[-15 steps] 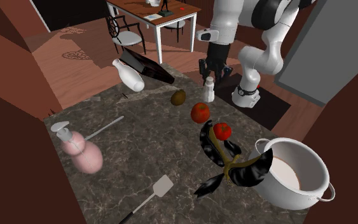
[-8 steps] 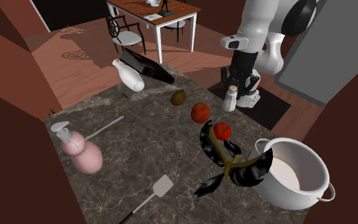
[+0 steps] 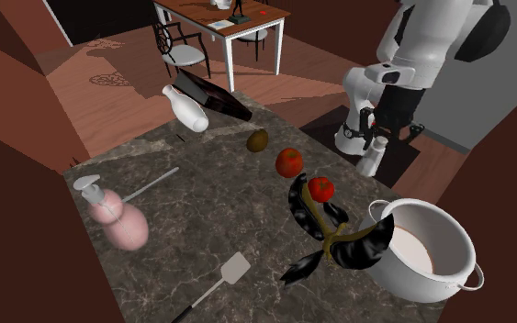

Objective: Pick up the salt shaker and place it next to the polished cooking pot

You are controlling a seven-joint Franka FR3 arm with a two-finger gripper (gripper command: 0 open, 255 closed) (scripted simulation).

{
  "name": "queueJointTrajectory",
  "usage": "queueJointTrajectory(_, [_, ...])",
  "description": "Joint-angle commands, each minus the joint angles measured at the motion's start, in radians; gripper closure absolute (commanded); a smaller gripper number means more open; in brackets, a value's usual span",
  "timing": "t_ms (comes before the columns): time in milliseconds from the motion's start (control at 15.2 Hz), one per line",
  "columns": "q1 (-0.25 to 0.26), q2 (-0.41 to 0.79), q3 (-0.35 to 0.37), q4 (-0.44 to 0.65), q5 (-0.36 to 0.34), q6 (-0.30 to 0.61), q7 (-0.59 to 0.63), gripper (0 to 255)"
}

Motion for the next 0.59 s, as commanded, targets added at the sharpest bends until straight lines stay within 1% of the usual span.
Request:
queueJointTrajectory(0, [0.012, 0.011, 0.041, 0.016, 0.005, 0.001, 0.051, 255])
queueJointTrajectory(528, [0.046, 0.092, 0.217, 0.109, 0.001, 0.011, 0.265, 255])
